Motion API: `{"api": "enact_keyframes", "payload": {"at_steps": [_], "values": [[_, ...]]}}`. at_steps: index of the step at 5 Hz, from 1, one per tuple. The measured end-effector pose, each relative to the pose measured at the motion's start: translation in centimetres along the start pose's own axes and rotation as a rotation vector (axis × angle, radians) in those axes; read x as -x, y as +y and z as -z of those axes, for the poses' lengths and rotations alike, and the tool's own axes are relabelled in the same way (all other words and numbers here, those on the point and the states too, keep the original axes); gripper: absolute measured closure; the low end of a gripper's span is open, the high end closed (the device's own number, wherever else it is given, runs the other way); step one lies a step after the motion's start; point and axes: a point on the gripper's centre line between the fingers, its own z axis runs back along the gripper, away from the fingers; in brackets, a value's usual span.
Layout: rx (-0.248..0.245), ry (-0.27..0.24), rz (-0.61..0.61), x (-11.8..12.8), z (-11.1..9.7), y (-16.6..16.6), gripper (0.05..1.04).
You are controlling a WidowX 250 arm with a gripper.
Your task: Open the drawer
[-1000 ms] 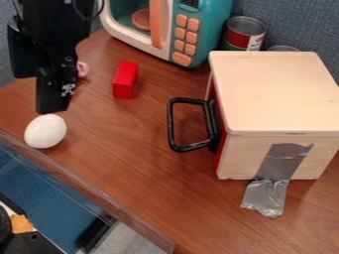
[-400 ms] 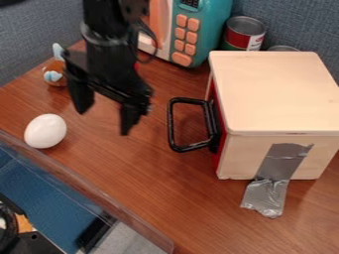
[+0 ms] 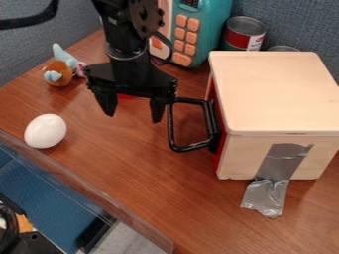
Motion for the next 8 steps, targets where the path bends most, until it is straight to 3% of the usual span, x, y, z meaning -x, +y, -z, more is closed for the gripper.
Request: {"api": "enact_keyframes", "payload": {"at_steps": [1, 3, 5, 6, 7, 8], "values": [[0.024, -0.019, -0.063, -1.3, 0.6, -0.8, 0.085], [0.045, 0.007, -0.139, -1.3, 2.3, -2.4, 0.085], [0.019, 0.039, -0.135, -0.6, 4.8, -4.1, 0.085], [0.004, 0.050, -0.130, -0.4, 5.6, -4.4, 0.138], [-0.023, 0.079, -0.127, 0.3, 6.6, -4.2, 0.432], [-0.026, 0.075, -0.121, 0.2, 6.6, -4.1, 0.741]]}}
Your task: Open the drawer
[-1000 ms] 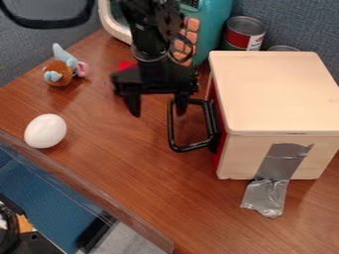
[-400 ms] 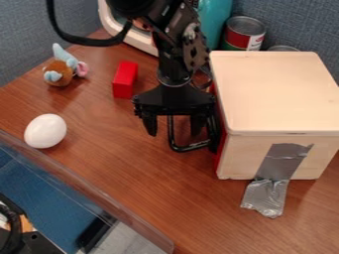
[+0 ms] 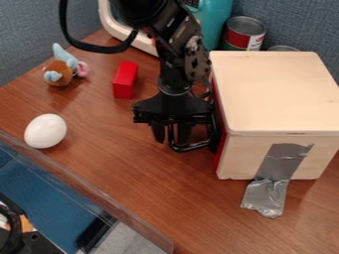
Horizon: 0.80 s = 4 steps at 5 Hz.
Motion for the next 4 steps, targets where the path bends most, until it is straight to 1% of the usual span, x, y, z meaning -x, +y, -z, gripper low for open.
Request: {"api": "enact_keyframes", "payload": {"at_steps": [1, 2, 3, 4], "values": [[-0.011, 0.011, 0.000, 0.0, 0.0, 0.5, 0.923], [-0.035, 0.029, -0.013, -0.2, -0.4, 1.7, 0.949], [-0.063, 0.088, -0.032, -0.2, -0.4, 3.7, 0.949], [-0.072, 0.117, -0.027, -0.3, -0.5, 4.9, 0.949]]}}
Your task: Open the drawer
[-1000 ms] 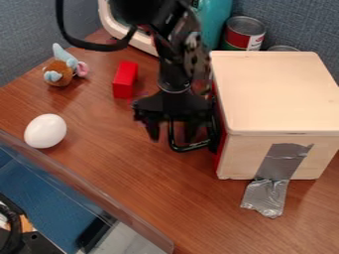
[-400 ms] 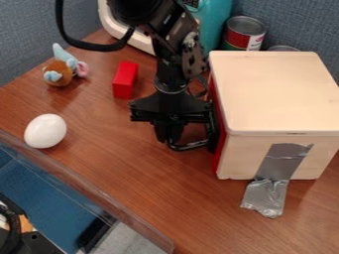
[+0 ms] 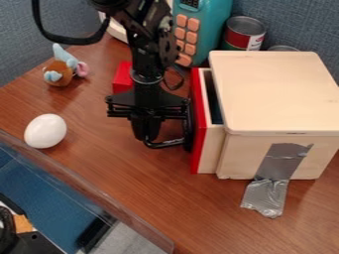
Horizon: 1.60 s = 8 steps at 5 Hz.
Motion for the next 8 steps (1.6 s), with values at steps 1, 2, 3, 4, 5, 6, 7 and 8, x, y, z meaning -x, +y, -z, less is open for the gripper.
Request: {"api": "enact_keyframes", "payload": {"at_steps": [1, 2, 3, 4, 5, 6, 7, 8], "values": [[-0.004, 0.022, 0.005, -0.1, 0.0, 0.9, 0.949], [0.000, 0.033, 0.005, 0.1, -0.2, 1.9, 0.949], [-0.001, 0.030, -0.006, 0.5, -0.7, 2.5, 0.949], [-0.004, 0.037, -0.029, 1.1, -0.8, 3.8, 0.949], [-0.006, 0.036, -0.045, 1.5, -1.0, 4.8, 0.949], [-0.014, 0.033, -0.053, 1.9, -1.2, 5.9, 0.949], [-0.022, 0.037, -0.053, 2.0, -1.1, 6.5, 0.949], [-0.032, 0.050, -0.048, 2.0, -1.1, 7.2, 0.915]]}}
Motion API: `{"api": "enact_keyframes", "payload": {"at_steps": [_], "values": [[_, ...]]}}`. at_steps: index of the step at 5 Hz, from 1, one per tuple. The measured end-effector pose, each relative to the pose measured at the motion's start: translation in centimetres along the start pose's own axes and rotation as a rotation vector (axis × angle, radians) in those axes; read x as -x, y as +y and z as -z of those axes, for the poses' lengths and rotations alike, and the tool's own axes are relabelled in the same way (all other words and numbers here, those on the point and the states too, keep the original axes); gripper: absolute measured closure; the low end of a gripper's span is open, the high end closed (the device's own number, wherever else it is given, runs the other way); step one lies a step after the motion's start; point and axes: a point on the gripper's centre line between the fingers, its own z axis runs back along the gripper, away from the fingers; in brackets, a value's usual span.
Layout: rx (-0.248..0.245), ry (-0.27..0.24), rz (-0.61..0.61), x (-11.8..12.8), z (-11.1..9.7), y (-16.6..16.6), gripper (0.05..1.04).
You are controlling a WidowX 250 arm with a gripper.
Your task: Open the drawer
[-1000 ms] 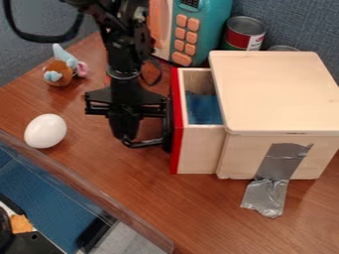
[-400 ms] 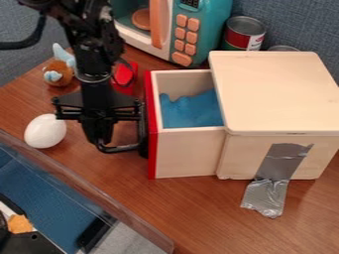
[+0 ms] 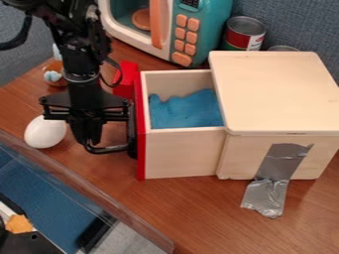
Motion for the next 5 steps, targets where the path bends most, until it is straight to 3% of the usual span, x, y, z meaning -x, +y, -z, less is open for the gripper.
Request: {"api": "enact_keyframes", "payload": {"at_steps": [1, 2, 3, 4, 5], "values": [[-0.013, 0.002, 0.030, -0.4, -0.2, 0.2, 0.684], [-0.015, 0.011, 0.060, -0.2, -0.3, 0.2, 0.369], [0.004, -0.041, 0.109, -0.7, -3.0, -0.6, 0.107], [0.025, -0.126, 0.200, 0.0, -8.3, -0.6, 0.079], [0.040, -0.119, 0.240, 1.6, -13.3, 1.3, 0.084]]}}
